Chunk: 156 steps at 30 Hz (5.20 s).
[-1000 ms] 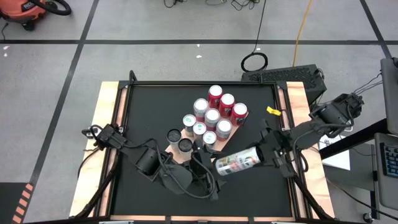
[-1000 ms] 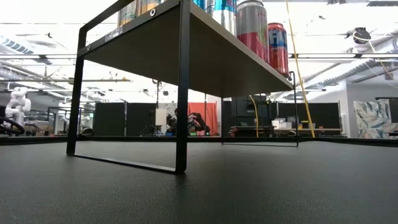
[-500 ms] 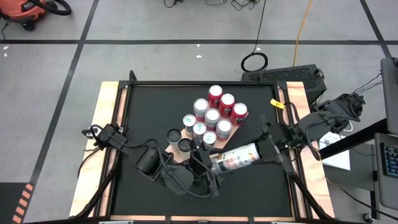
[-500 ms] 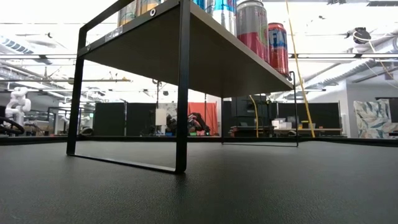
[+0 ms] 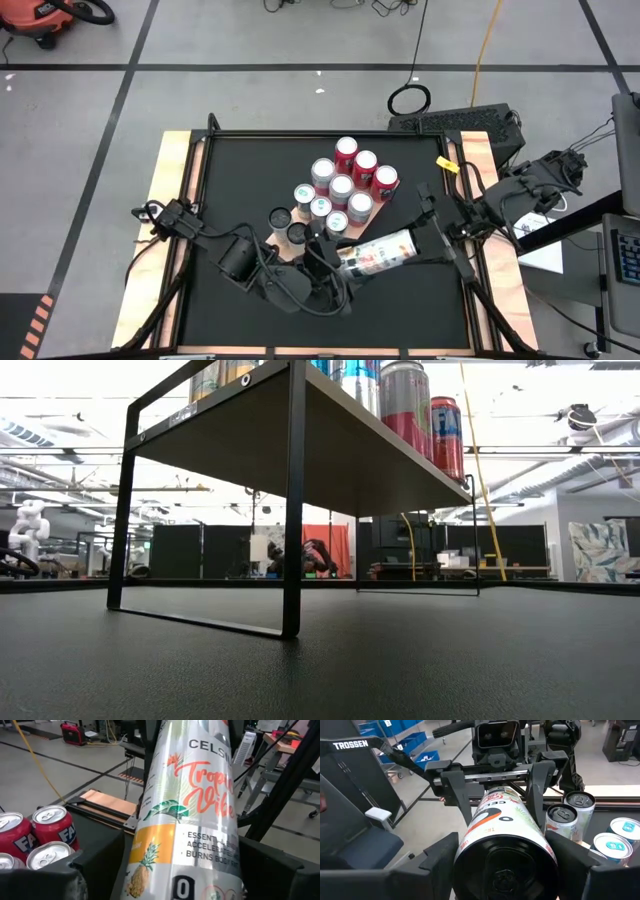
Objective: Place canned beverage on shelf
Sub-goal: Put the white-yellow soda can on the shelf aligned with the white-yellow soda can
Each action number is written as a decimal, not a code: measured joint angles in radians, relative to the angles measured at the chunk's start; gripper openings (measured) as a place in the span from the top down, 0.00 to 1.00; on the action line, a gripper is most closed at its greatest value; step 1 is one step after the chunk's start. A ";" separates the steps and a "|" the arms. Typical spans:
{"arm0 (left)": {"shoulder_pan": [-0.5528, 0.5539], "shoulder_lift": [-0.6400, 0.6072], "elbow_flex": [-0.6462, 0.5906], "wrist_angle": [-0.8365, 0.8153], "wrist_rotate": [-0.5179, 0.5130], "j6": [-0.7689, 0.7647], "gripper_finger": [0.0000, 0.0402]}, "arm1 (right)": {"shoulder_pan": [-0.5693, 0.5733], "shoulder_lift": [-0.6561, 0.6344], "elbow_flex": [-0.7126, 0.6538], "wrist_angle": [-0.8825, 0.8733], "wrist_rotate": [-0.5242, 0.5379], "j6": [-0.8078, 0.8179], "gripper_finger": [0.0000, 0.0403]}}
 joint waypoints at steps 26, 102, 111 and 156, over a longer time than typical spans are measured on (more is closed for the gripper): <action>-0.015 -0.009 0.005 0.052 -0.040 0.002 0.36 | 0.000 -0.055 0.000 -0.021 0.029 0.189 0.21; -0.053 -0.023 0.008 0.613 -0.431 0.377 0.05 | -0.149 0.038 -0.179 0.847 0.197 0.029 0.41; -0.103 -0.114 0.008 0.606 -0.387 0.232 0.04 | -0.149 -0.019 -0.179 0.606 0.145 0.066 0.41; 0.137 -0.077 0.007 0.168 0.322 -0.100 0.04 | -0.147 -0.007 -0.179 0.211 -0.270 0.114 0.41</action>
